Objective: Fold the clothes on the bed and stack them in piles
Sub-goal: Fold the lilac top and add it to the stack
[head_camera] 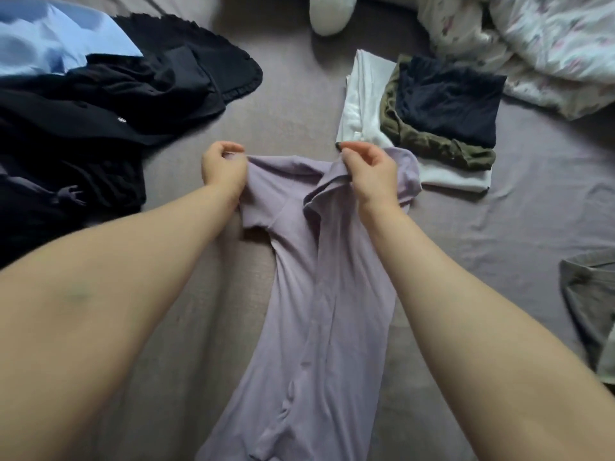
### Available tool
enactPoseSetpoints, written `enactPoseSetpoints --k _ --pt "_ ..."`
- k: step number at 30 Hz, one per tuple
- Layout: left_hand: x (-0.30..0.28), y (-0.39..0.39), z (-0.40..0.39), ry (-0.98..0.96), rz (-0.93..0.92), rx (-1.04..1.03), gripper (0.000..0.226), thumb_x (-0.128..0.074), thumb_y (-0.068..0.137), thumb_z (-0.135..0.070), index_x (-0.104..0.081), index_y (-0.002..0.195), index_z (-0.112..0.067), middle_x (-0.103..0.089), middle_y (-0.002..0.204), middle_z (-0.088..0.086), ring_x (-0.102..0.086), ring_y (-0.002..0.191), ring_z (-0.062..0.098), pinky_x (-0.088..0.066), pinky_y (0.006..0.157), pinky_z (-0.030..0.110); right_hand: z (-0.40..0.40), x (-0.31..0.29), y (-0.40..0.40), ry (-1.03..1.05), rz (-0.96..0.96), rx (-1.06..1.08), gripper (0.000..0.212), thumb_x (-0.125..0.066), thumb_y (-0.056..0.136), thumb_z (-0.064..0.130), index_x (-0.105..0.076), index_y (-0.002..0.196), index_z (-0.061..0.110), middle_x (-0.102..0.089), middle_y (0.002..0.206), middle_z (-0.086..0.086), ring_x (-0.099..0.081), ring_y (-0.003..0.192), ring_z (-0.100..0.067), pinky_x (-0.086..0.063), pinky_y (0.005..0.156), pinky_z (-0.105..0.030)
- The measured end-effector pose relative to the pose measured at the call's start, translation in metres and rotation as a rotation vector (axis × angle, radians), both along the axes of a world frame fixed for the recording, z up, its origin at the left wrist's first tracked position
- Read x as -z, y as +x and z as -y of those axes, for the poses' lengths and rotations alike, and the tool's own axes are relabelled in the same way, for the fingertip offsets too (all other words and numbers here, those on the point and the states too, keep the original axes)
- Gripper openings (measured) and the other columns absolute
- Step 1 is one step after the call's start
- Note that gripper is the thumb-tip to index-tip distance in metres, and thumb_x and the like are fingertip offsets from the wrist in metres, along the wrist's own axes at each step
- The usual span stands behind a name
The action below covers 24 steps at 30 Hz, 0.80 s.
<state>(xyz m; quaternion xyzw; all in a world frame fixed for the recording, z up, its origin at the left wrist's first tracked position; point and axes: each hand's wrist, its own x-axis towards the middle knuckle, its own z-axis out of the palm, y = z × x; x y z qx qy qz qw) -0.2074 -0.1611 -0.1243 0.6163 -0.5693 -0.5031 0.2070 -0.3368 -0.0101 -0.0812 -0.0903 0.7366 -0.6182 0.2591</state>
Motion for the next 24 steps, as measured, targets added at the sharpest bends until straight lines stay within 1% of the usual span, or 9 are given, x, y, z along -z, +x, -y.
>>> enactPoseSetpoints --k 3,6,9,12,15,17,20,22,24 --pt "0.003 0.004 -0.022 -0.17 0.231 0.126 0.032 -0.049 0.083 -0.009 -0.063 0.111 -0.016 -0.053 0.122 0.01 -0.053 0.11 0.025 -0.037 0.094 0.024 0.017 0.001 0.025 0.012 -0.106 -0.206 0.013 -0.058 0.089 -0.003 -0.067 0.094 0.004 -0.064 0.079 -0.005 -0.055 0.068 -0.005 -0.044 0.066 -0.012" --pt "0.0 0.0 -0.036 -0.333 0.477 0.184 0.034 -0.056 0.082 -0.017 -0.062 0.116 -0.024 -0.044 0.128 0.009 -0.039 0.123 0.029 -0.029 0.102 0.034 0.026 0.012 0.042 0.206 -0.212 -0.518 0.015 -0.062 0.088 0.009 -0.069 0.101 0.008 -0.069 0.086 -0.005 -0.062 0.077 -0.012 -0.049 0.075 -0.022" --pt "0.0 -0.015 -0.033 -0.461 0.437 0.556 0.025 -0.061 0.086 -0.026 -0.068 0.11 -0.025 -0.055 0.119 0.005 -0.044 0.119 0.027 -0.033 0.097 0.035 0.011 0.026 0.031 0.381 -0.304 -0.348 0.018 -0.06 0.088 0.016 -0.067 0.104 0.012 -0.07 0.092 -0.003 -0.064 0.089 -0.018 -0.049 0.084 -0.03" --pt "0.003 -0.036 -0.033 -0.328 0.331 0.821 0.038 -0.066 0.081 -0.049 -0.068 0.105 -0.02 -0.063 0.11 0.006 -0.056 0.108 0.027 -0.045 0.093 0.04 -0.017 0.036 0.001 0.489 -0.338 0.011 0.024 -0.056 0.088 0.016 -0.061 0.11 0.009 -0.062 0.109 -0.01 -0.061 0.095 -0.024 -0.047 0.088 -0.034" --pt "0.012 -0.051 -0.046 -0.14 0.484 0.755 0.06 -0.071 0.076 -0.051 -0.052 0.122 -0.017 -0.045 0.13 0.012 -0.049 0.118 0.029 -0.042 0.099 0.041 -0.035 0.046 -0.023 0.605 -0.285 -0.07 0.049 -0.062 0.088 0.023 -0.047 0.133 0.011 -0.043 0.135 -0.01 -0.054 0.113 -0.022 -0.042 0.099 -0.032" --pt "0.01 -0.052 -0.054 -0.08 0.5 0.593 0.051 -0.067 0.083 -0.039 -0.046 0.123 -0.016 -0.045 0.132 0.012 -0.051 0.117 0.032 -0.044 0.095 0.043 -0.038 0.052 -0.033 0.661 -0.306 -0.197 0.064 -0.068 0.084 0.029 -0.041 0.14 0.012 -0.038 0.141 -0.01 -0.046 0.124 -0.023 -0.038 0.107 -0.035" --pt "-0.001 -0.044 -0.078 -0.428 0.583 0.684 0.023 -0.054 0.089 -0.028 -0.058 0.108 -0.015 -0.065 0.108 0.014 -0.059 0.102 0.035 -0.034 0.088 0.04 -0.038 0.054 -0.044 0.664 -0.414 -0.194 0.066 -0.073 0.078 0.03 -0.046 0.137 0.017 -0.045 0.131 -0.012 -0.047 0.121 -0.028 -0.039 0.105 -0.039" --pt "-0.006 -0.03 -0.101 -0.815 0.362 0.79 0.017 -0.052 0.081 -0.02 -0.063 0.092 -0.013 -0.066 0.077 0.015 -0.063 0.076 0.034 -0.033 0.074 0.037 -0.041 0.051 -0.044 0.658 -0.489 -0.206 0.071 -0.072 0.075 0.025 -0.043 0.14 0.024 -0.045 0.125 -0.013 -0.047 0.118 -0.03 -0.04 0.103 -0.042" --pt "-0.009 -0.011 -0.127 -0.947 0.081 0.935 0.027 -0.045 0.074 -0.02 -0.065 0.092 -0.014 -0.062 0.061 0.011 -0.06 0.056 0.031 -0.039 0.056 0.031 -0.046 0.046 -0.041 0.641 -0.599 -0.277 0.076 -0.066 0.077 0.018 -0.035 0.145 0.027 -0.04 0.128 -0.013 -0.044 0.117 -0.031 -0.038 0.103 -0.043"
